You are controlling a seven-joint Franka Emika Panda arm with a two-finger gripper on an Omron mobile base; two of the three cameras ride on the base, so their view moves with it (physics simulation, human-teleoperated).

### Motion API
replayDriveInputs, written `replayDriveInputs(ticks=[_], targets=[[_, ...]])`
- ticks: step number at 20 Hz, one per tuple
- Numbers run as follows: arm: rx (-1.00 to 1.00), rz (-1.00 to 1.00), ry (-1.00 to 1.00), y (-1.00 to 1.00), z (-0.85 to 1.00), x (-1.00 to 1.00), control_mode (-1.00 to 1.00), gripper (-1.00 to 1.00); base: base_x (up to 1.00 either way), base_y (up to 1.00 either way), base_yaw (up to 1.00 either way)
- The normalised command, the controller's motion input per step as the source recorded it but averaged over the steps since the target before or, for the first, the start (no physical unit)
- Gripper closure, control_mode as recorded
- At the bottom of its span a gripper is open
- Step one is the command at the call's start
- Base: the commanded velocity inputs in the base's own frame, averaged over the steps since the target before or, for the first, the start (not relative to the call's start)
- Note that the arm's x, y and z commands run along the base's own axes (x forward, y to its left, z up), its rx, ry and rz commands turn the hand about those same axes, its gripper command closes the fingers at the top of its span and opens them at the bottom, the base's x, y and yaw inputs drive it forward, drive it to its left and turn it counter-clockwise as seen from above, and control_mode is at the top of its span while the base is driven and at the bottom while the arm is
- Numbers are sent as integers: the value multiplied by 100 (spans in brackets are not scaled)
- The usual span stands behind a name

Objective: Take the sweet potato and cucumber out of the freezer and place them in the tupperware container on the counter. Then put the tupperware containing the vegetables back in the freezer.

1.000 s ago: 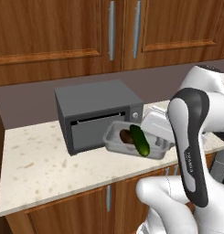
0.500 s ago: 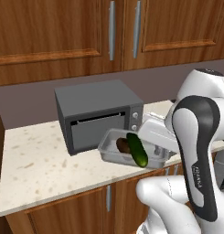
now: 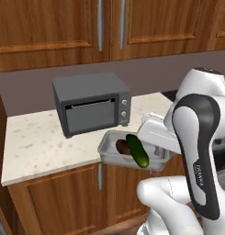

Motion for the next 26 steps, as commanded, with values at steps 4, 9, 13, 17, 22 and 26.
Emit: replayDriveInputs(ticks=[4,9,13,17,22,26], targets=[[0,0,0,0,0,0,100,100,-100,0,0],[0,0,0,0,0,0,100,100,-100,3,0],[0,0,0,0,0,0,100,100,-100,16,0],[0,0,0,0,0,0,100,100,-100,51,0],[0,0,0,0,0,0,100,100,-99,84,0],[0,0,0,0,0,0,100,100,-61,100,0]])
